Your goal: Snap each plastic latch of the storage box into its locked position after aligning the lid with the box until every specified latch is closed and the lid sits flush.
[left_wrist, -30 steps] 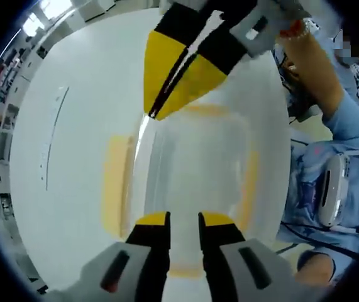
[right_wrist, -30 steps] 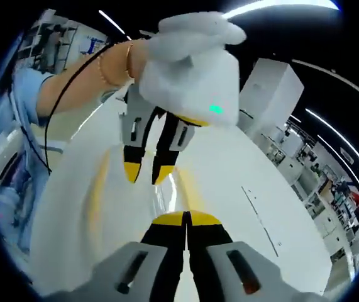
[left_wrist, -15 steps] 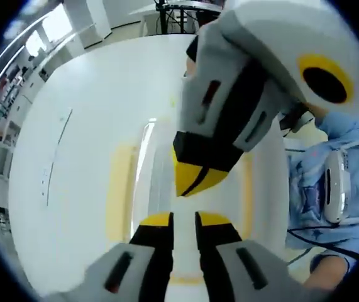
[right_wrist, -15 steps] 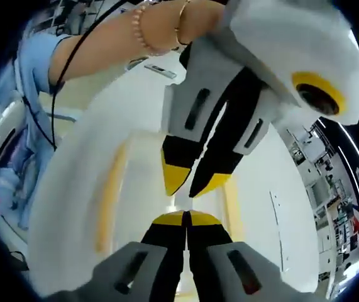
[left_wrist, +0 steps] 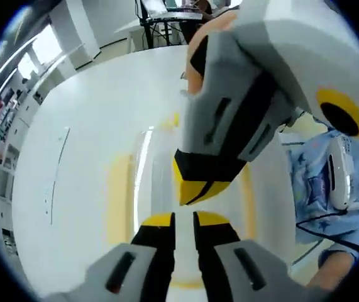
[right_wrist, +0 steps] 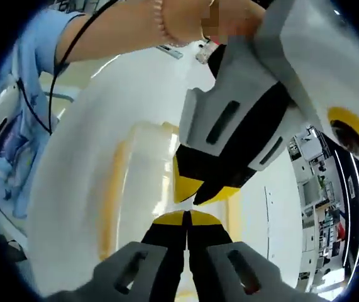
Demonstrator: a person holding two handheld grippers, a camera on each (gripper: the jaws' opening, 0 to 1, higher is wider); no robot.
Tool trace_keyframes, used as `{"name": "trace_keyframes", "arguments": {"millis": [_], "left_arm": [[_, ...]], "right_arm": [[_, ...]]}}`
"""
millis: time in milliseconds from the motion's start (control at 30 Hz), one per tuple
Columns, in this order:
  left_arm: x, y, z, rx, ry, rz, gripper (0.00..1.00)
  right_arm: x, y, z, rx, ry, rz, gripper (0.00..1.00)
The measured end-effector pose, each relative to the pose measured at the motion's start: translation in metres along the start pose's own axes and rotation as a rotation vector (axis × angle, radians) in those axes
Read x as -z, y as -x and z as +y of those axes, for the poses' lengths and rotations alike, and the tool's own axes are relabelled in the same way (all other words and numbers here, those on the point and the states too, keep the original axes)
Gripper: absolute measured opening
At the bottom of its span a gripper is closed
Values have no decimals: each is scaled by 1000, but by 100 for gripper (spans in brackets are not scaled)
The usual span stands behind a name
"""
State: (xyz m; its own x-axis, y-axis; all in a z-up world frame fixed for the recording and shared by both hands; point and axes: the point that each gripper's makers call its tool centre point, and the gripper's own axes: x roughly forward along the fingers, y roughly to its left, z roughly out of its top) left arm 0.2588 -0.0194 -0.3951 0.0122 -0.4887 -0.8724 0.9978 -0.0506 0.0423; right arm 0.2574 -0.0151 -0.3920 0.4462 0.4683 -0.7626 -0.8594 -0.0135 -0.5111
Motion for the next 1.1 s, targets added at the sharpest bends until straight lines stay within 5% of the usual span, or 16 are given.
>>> {"name": "trace_keyframes", "arguments": {"millis": [267,367,467,700,1100], "left_arm": [[10,10,6,-54,53,-227,8],[18,15,8,-67,77,-250,8],[26,20,8,-111,83,-253,9],[43,32,13,-165,130,-297,9],[53,47,15,-187,228,-643,8]], "right_arm": [[-1,-4,1,21,35,75,0],[-13,-7,7,-29,-14,47,0],[-12,-7,6,-26,55,114,0],[-12,-9,7,-70,50,183,0],[-12,-8,7,-53,11,215,0]]}}
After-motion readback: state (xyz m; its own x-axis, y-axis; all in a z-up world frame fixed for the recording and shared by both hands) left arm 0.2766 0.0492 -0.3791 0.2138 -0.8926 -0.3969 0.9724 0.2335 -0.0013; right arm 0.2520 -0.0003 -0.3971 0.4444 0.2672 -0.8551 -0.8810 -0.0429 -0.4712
